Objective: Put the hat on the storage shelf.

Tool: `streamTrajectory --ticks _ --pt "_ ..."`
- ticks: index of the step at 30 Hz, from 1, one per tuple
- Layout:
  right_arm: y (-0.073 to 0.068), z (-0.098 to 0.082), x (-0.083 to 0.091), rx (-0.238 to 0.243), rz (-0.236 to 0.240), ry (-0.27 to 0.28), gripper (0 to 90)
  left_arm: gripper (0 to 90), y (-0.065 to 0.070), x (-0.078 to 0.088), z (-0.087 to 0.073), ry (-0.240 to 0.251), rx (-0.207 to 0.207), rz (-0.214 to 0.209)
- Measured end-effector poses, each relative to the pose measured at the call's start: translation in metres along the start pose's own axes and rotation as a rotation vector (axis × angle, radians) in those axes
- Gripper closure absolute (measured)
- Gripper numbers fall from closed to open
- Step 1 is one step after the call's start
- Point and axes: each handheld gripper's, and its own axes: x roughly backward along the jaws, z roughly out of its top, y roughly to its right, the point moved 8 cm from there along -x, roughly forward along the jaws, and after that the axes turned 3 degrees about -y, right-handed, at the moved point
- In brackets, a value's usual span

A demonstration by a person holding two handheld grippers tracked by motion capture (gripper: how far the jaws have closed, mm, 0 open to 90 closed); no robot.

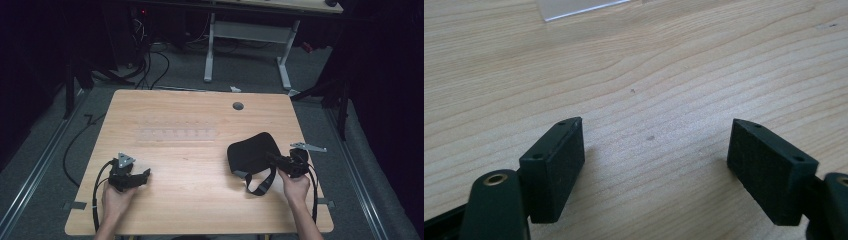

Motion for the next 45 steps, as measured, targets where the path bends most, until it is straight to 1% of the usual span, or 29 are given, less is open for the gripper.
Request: streamTrajectory --ticks 2,4,6,8,10,11,13,14,15,16,18,22,24,26,27,28,29,31,32,33,35,36,37,38,39,41,42,45 --pt "-0.001 0.0 0.001 -0.004 0.005 0.0 82.9 23.4 0.0 0.0 0.0 -0.001 -0.001 -0.001" --pt "-0.005 0.001 0.008 -0.001 0.021 0.01 82.8 23.2 0.0 0.0 0.0 -0.002 -0.005 -0.004" --pt "-0.007 0.0 0.009 -0.004 0.025 0.007 82.8 23.1 0.0 0.0 0.0 -0.003 -0.006 -0.003" --pt "-0.012 0.0 0.014 0.0 0.041 0.01 82.8 22.5 0.0 0.0 0.0 -0.006 -0.009 -0.005" --pt "-0.014 -0.001 0.016 0.004 0.043 0.009 82.9 22.4 0.0 0.0 0.0 -0.006 -0.011 -0.007" --pt "-0.018 -0.002 0.019 0.005 0.059 0.009 82.8 22.4 0.0 0.001 -0.001 -0.007 -0.013 -0.008" --pt "-0.022 -0.003 0.021 0.001 0.074 0.006 82.8 22.7 0.001 0.001 -0.001 -0.007 -0.015 -0.007" --pt "-0.022 -0.003 0.021 0.001 0.074 0.006 82.8 23.2 0.001 0.001 -0.001 -0.007 -0.015 -0.007" --pt "-0.023 -0.003 0.021 -0.005 0.083 0.005 82.9 23.2 0.001 0.001 0.0 -0.005 -0.018 -0.006" --pt "-0.027 -0.003 0.023 -0.01 0.104 0.002 82.9 23.8 0.002 0.001 0.0 -0.005 -0.023 -0.008" --pt "-0.029 -0.003 0.024 -0.012 0.113 0.001 82.9 23.9 0.003 0.001 0.0 -0.002 -0.029 -0.007" --pt "-0.037 -0.001 0.026 0.007 0.128 -0.003 82.9 23.9 0.006 0.001 0.0 0.002 -0.048 -0.015" --pt "-0.045 0.002 0.027 0.013 0.148 -0.008 82.9 23.8 0.008 0.001 0.0 0.003 -0.056 -0.021" --pt "-0.048 0.003 0.027 0.016 0.155 -0.01 82.9 23.7 0.011 0.002 0.001 0.007 -0.066 -0.028" --pt "-0.053 0.005 0.026 0.022 0.168 -0.016 82.9 23.6 0.012 0.002 0.002 0.013 -0.071 -0.028" --pt "-0.053 0.005 0.026 0.022 0.168 -0.016 82.9 23.6 0.014 0.003 0.002 0.016 -0.078 -0.031" --pt "-0.058 0.006 0.025 0.024 0.181 -0.031 82.9 23.6 0.017 0.004 0.004 0.023 -0.087 -0.034" --pt "-0.06 0.007 0.024 0.026 0.183 -0.034 82.9 23.5 0.021 0.006 0.006 0.03 -0.102 -0.042" --pt "-0.064 0.009 0.023 0.036 0.188 -0.043 82.9 23.4 0.026 0.008 0.008 0.043 -0.116 -0.054" --pt "-0.064 0.009 0.023 0.036 0.188 -0.043 82.9 23.5 0.026 0.008 0.008 0.043 -0.116 -0.054" --pt "-0.068 0.011 0.022 0.04 0.196 -0.045 82.9 23.6 0.033 0.01 0.012 0.055 -0.135 -0.068" --pt "-0.069 0.013 0.021 0.04 0.2 -0.044 82.9 23.7 0.036 0.011 0.013 0.06 -0.147 -0.075" --pt "-0.072 0.015 0.018 0.041 0.208 -0.047 83.0 24.0 0.045 0.014 0.018 0.075 -0.171 -0.09" --pt "-0.074 0.016 0.017 0.04 0.212 -0.046 83.0 24.3 0.049 0.015 0.019 0.079 -0.183 -0.095" --pt "-0.074 0.016 0.017 0.04 0.212 -0.046 83.0 24.2 0.049 0.015 0.019 0.079 -0.183 -0.095" --pt "-0.078 0.019 0.014 0.051 0.221 -0.056 83.0 24.2 0.063 0.02 0.026 0.095 -0.233 -0.117" --pt "-0.078 0.019 0.014 0.051 0.221 -0.056 83.0 24.2 0.063 0.02 0.026 0.095 -0.233 -0.117" --pt "-0.083 0.022 0.01 0.055 0.233 -0.065 83.0 24.2 0.079 0.024 0.034 0.117 -0.274 -0.143"
